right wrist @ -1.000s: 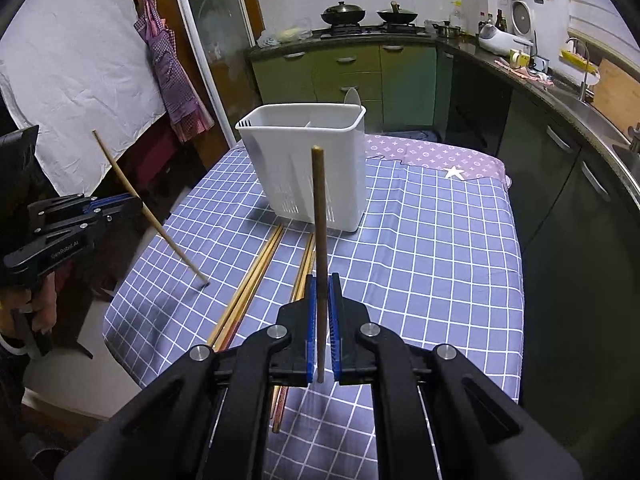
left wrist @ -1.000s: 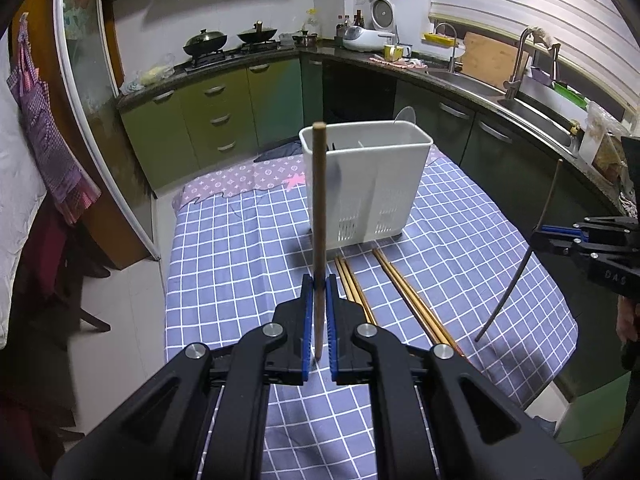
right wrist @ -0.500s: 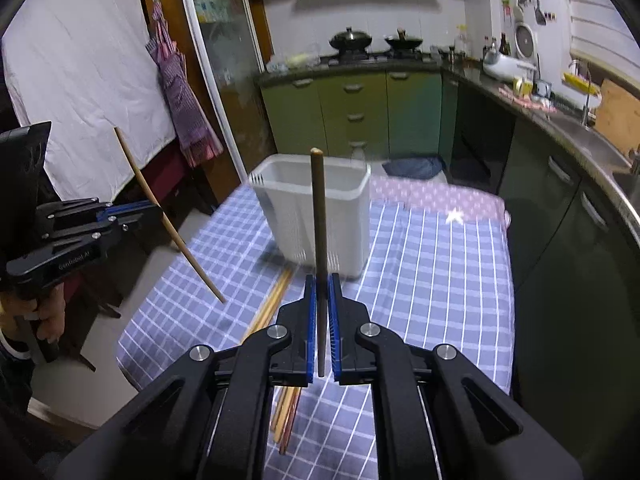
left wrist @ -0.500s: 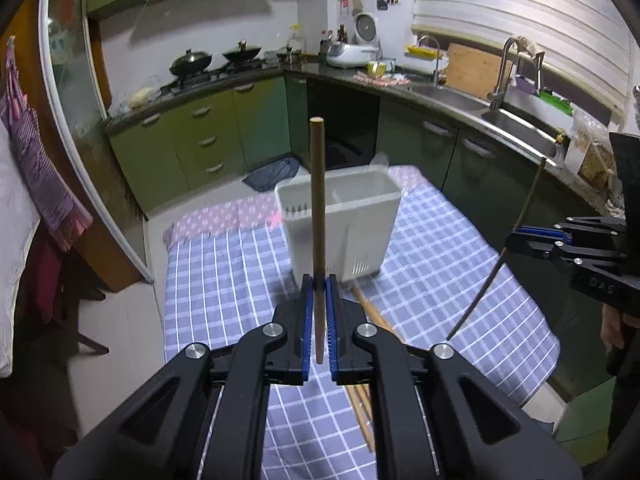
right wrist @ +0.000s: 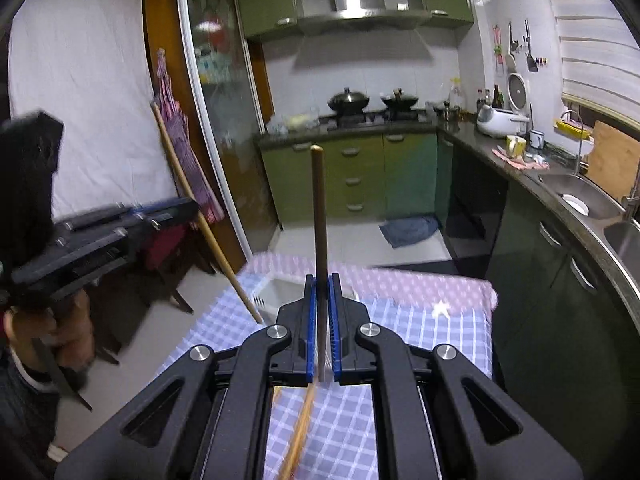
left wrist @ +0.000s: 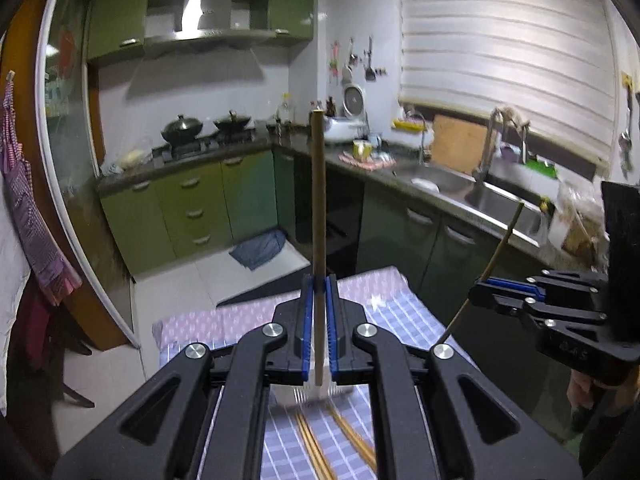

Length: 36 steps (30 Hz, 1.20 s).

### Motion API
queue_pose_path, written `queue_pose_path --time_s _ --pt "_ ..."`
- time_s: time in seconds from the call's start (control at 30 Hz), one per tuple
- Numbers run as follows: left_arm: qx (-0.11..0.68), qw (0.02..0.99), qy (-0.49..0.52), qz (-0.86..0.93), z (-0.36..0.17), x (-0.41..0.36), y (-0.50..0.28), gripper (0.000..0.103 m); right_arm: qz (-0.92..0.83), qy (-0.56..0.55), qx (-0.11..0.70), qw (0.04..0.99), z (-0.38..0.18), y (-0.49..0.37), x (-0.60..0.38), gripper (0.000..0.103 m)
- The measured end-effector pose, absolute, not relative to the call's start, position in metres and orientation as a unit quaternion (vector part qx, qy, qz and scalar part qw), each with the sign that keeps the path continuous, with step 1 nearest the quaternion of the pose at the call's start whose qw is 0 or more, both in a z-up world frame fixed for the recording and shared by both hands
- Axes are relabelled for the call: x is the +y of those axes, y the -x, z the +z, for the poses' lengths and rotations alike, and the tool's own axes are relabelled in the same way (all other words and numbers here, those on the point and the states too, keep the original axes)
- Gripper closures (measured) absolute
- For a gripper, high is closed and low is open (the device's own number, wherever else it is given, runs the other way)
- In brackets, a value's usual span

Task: Organize utensils
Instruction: 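Drop the left tool's chopstick into the holder while the right drops its chopstick in, then lower the left tool onto the remaining chopsticks and close on one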

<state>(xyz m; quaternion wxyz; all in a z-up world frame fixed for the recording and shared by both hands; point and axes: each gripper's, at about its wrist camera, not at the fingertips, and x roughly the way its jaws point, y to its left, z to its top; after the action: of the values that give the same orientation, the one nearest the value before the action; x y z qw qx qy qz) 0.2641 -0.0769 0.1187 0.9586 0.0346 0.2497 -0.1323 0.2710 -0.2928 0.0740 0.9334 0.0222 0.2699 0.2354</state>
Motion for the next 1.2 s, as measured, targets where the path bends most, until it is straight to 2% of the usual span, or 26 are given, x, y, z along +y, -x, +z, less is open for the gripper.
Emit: queue_pose_path --time_s 0.27,0.5,0.57,0.67,0.73,0.77,0.93,1.2 --pt "0.244 0.965 -0.021 -0.094 0.094 -0.073 -0.308 0.097 0.211 -0.033 0.25 0.944 0.092 -0.33 -0.276 0.096" --pt "0.288 0.954 -0.012 -0.084 0.051 -0.064 -0.329 0.096 0.202 -0.037 0.307 0.929 0.042 -0.378 -0.262 0.096" --pt "0.294 0.952 -0.016 -0.082 0.042 -0.063 -0.327 0.093 0.2 -0.032 0.322 0.925 0.027 -0.382 -0.258 0.096" --pt "0.301 0.95 -0.016 -0.084 0.035 -0.062 -0.326 0.087 0.201 -0.027 0.332 0.921 0.011 -0.382 -0.256 0.096" --pt "0.302 0.95 -0.014 -0.082 0.034 -0.063 -0.32 0.075 0.203 -0.024 0.336 0.919 0.001 -0.379 -0.253 0.096" --pt "0.302 0.95 -0.013 -0.083 0.034 -0.062 -0.318 0.074 0.204 -0.022 0.339 0.918 -0.004 -0.377 -0.252 0.096" --pt "0.295 0.952 -0.013 -0.086 0.042 -0.058 -0.296 0.074 0.203 -0.013 0.339 0.919 -0.01 -0.375 -0.247 0.092" --pt "0.327 0.94 -0.015 -0.09 0.046 -0.05 -0.264 0.071 0.215 -0.006 0.295 0.931 0.023 -0.321 -0.262 0.092"
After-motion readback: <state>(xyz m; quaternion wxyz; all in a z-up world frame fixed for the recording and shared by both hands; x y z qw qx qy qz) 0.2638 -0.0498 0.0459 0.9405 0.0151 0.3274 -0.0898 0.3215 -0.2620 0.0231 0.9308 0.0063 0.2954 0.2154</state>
